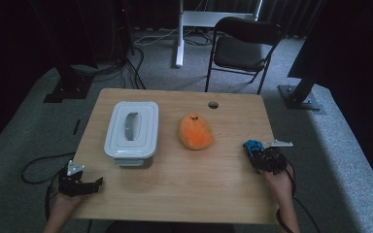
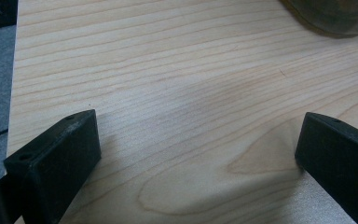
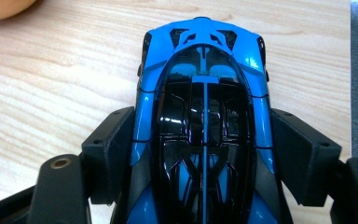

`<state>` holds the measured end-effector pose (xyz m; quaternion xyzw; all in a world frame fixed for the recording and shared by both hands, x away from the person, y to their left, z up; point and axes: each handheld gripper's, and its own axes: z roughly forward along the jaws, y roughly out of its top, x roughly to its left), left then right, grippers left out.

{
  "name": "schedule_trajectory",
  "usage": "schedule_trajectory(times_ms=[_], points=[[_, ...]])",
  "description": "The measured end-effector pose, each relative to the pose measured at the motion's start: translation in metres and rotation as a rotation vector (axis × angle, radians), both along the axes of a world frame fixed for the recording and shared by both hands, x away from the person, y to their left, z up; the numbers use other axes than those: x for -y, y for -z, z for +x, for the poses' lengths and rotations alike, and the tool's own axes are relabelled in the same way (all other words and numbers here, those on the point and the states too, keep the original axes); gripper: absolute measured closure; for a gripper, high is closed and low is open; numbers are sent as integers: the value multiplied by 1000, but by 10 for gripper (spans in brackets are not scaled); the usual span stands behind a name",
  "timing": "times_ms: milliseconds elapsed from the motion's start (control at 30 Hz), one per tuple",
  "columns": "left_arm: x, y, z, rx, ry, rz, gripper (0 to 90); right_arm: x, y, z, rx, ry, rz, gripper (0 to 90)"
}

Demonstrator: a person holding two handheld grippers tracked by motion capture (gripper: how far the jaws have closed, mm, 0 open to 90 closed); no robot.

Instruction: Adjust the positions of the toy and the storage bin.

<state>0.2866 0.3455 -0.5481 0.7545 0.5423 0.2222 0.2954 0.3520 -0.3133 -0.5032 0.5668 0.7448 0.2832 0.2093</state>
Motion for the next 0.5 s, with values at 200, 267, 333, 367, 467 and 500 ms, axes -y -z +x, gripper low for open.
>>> schedule_trajectory(times_ms=[200, 267, 333, 367, 467, 500], points=[[0, 0, 0, 0, 0, 0, 4, 1, 6, -11, -2, 14, 3, 268], [0, 0, 0, 0, 0, 0, 4, 2, 8, -14, -6, 19, -4, 268], [0, 0, 0, 0, 0, 0, 4, 1, 10, -18, -1, 30, -31, 268], [0, 0, 0, 0, 0, 0, 4, 2, 11, -19, -4, 31, -24, 268], [0, 0, 0, 0, 0, 0, 4, 5, 13, -25, -3, 41, -11, 268], [0, 0, 0, 0, 0, 0, 4, 5, 13, -27, 2, 45, -12, 268]])
